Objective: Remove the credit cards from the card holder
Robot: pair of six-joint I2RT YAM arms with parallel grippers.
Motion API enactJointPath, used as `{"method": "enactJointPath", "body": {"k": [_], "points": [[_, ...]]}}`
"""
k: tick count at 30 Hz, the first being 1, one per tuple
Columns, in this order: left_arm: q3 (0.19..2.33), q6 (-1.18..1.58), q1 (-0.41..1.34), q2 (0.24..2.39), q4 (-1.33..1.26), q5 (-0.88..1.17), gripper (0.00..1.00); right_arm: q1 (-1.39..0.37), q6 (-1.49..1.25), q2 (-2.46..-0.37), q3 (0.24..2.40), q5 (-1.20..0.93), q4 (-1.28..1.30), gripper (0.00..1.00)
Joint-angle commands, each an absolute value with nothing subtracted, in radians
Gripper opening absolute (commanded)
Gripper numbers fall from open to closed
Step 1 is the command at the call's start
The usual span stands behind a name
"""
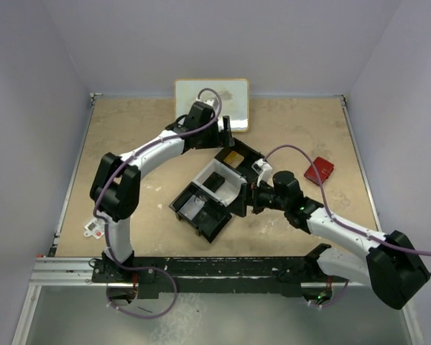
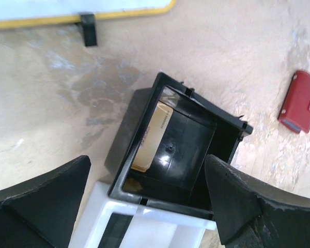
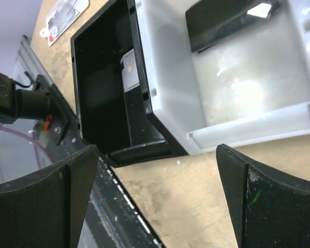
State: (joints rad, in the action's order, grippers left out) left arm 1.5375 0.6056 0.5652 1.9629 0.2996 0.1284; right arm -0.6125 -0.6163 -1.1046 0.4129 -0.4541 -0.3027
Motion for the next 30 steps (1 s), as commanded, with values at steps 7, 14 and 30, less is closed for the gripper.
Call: {"method": "enactJointPath", "body": {"k": [7, 14, 30], "points": [[1.359, 0.63, 0.556, 1.517, 0.317, -0.334, 0.9, -0.62, -0.315, -1.14, 0.603, -0.338, -0.174, 0.87], [1.03, 0.754, 0.554, 1.154, 0.362, -0.539, 0.9, -0.668, -0.167, -1.282, 0.763, -0.299, -0.07, 0.81], [0.697, 1.004, 0.554, 0.66, 0.662, -0.538, 0.9, -0.829, -0.137, -1.55, 0.959, -0.173, -0.009, 0.66]]}}
